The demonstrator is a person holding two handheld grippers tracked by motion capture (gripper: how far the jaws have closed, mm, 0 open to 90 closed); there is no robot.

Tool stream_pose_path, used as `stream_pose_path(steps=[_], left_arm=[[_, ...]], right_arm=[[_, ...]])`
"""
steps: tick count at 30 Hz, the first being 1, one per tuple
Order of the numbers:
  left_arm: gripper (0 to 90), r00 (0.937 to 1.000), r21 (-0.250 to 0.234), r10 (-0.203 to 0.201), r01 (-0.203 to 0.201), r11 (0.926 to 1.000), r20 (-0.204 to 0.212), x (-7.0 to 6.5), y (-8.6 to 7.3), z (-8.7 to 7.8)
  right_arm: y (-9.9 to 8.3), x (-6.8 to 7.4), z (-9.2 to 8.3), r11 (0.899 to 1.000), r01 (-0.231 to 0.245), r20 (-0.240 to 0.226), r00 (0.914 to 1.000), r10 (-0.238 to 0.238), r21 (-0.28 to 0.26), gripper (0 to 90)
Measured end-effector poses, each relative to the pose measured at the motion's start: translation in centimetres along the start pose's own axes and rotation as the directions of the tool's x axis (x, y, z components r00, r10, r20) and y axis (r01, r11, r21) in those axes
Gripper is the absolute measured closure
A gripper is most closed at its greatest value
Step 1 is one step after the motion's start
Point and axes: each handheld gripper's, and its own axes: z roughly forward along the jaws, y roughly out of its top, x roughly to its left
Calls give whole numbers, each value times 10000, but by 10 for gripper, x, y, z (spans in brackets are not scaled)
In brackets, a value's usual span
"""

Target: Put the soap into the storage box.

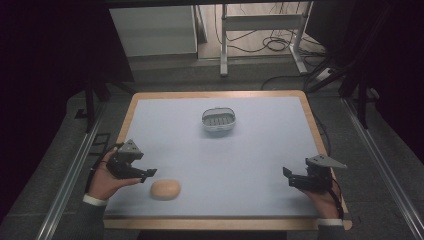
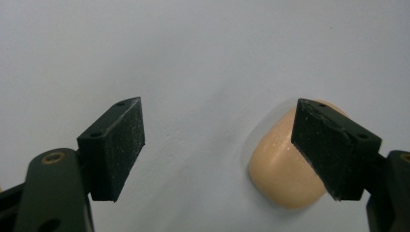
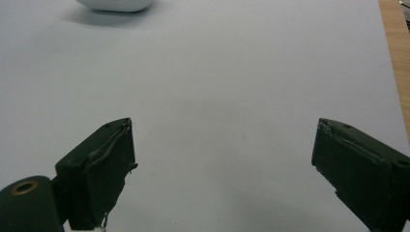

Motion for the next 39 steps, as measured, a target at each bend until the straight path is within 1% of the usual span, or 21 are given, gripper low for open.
stream_pose_path(steps=[1, 3, 5, 8, 11, 12, 19, 20, 22, 28, 29, 30, 31, 32, 33, 34, 35, 36, 37, 38, 39], left_arm=[[200, 10000, 0, 0, 0, 10000, 0, 0, 0, 0], [201, 9999, 101, 132, -132, 9999, 39, -1, 1, -1], [203, 9994, 386, 325, -329, 9987, 88, -3, 2, -1], [204, 9991, 514, 412, -417, 9978, 108, -4, 2, -1], [204, 9978, 682, 577, -597, 9959, 316, -7, 1, 2], [208, 9969, 778, 683, -712, 9944, 394, -10, 1, 5], [214, 9935, 1000, 933, -995, 9900, 648, -18, 1, 13], [225, 9924, 1020, 1030, -1095, 9887, 669, -20, 1, 14], [229, 9922, 1001, 1017, -1086, 9890, 715, -20, 1, 15], [231, 9890, 1193, 1195, -1295, 9844, 875, -23, 0, 19], [231, 9876, 1249, 1260, -1372, 9826, 941, -24, 1, 20], [231, 9842, 1303, 1391, -1529, 9796, 1094, -26, 0, 22], [230, 9842, 1303, 1391, -1529, 9796, 1094, -26, 0, 22], [226, 9784, 1408, 1630, -1804, 9735, 1270, -29, 0, 24], [225, 9784, 1408, 1630, -1804, 9735, 1270, -29, 0, 24], [225, 9728, 1448, 1834, -2036, 9683, 1415, -30, 0, 25], [223, 9711, 1451, 1869, -2083, 9672, 1481, -31, 0, 26], [219, 9669, 1505, 1993, -2233, 9630, 1593, -32, 0, 27], [218, 9669, 1505, 1993, -2233, 9630, 1593, -32, 0, 27], [218, 9658, 1577, 2041, -2291, 9605, 1601, -32, 0, 29], [219, 9627, 1759, 2175, -2448, 9535, 1610, -33, 0, 31]], right_arm=[[0, 0, 0, 10000, 12, -17, 10000, -12, 2, 79], [0, 0, 0, 10000, 16, -21, 10000, -16, -5, 79], [0, 0, 0, 10000, 1, -5, 10000, -1, -12, 79], [0, -1, 0, 10000, -8, 25, 10000, 8, -10, 80], [0, -1, 0, 10000, -37, 36, 10000, 37, 6, 80], [0, -1, 0, 10000, -43, 39, 10000, 43, 28, 81], [-1, 1, 1, 10000, 51, 61, 10000, -51, 47, 82], [-1, 1, 2, 10000, 63, 81, 9999, -63, 67, 82], [-1, 1, 2, 9999, 69, 106, 9999, -70, 78, 82], [-2, -1, 1, 10000, 1, 223, 9998, -3, 90, 82], [-3, -1, 1, 9999, -7, 236, 9997, 4, 105, 82], [-3, -1, 1, 9999, 5, 235, 9997, -8, 122, 82], [-3, -1, 1, 9999, 5, 235, 9997, -8, 122, 82], [-3, -1, 2, 9999, 19, 243, 9997, -23, 159, 82], [-3, -1, 2, 9999, 19, 243, 9997, -23, 159, 82], [-3, -1, 2, 9999, 16, 242, 9997, -20, 164, 82], [-4, -1, 2, 9998, 32, 261, 9997, -37, 176, 82], [-4, -1, 3, 9998, 31, 242, 9997, -36, 212, 82], [-4, -1, 3, 9997, 34, 245, 9997, -40, 223, 83], [-4, -1, 3, 9997, 34, 245, 9997, -40, 223, 83], [-4, -1, 3, 9997, 41, 242, 9997, -47, 242, 82]])
